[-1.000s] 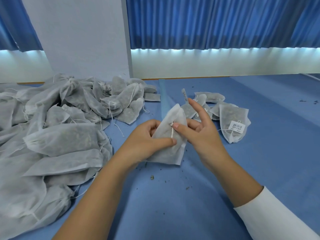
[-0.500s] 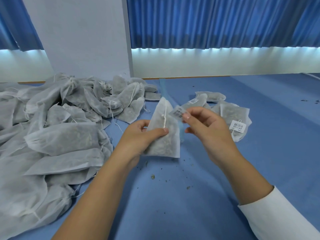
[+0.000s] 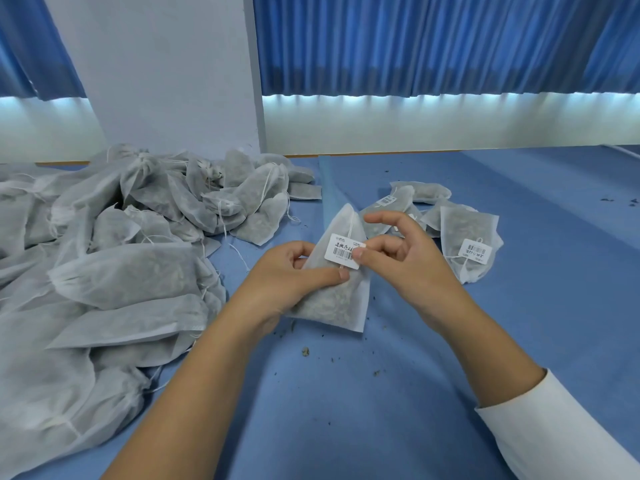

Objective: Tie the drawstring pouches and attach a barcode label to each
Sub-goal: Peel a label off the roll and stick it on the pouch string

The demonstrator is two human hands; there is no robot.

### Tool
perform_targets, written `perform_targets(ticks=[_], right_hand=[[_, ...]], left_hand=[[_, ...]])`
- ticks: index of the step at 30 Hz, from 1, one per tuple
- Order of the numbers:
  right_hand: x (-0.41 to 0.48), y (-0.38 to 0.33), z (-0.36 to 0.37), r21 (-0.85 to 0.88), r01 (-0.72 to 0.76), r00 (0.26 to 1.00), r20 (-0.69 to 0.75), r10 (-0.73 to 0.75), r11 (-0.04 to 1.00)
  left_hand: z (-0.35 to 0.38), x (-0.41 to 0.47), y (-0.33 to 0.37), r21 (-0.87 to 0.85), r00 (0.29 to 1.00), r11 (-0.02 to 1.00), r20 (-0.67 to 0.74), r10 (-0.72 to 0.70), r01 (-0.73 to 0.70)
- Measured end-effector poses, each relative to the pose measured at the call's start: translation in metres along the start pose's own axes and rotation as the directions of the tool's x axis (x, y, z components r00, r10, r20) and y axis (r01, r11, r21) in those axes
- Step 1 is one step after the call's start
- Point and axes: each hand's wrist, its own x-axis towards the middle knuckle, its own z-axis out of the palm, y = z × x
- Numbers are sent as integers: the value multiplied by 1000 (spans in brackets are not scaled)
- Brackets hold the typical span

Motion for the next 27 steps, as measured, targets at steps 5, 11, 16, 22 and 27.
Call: perform_targets(ticks=[5, 11, 16, 22, 27], right_hand=[[0, 0, 2, -44, 5, 999, -46, -7, 999], [-3, 1, 6, -121, 30, 996, -82, -40, 992], [-3, 2, 8, -141, 42, 994, -91, -55, 989], [-1, 6, 7, -222, 37, 968, -235, -91, 974], [-1, 1, 4, -17, -131, 980, -156, 127, 991]], left_hand=[[-2, -2, 1, -3, 999, 1000, 39, 7, -7], [0, -3, 0, 10, 995, 999, 85, 50, -51], [7, -1, 0, -25, 995, 995, -28, 97, -98], [12, -2, -1, -97, 982, 980, -88, 167, -176], [12, 0, -1, -136, 981, 975, -98, 166, -178]])
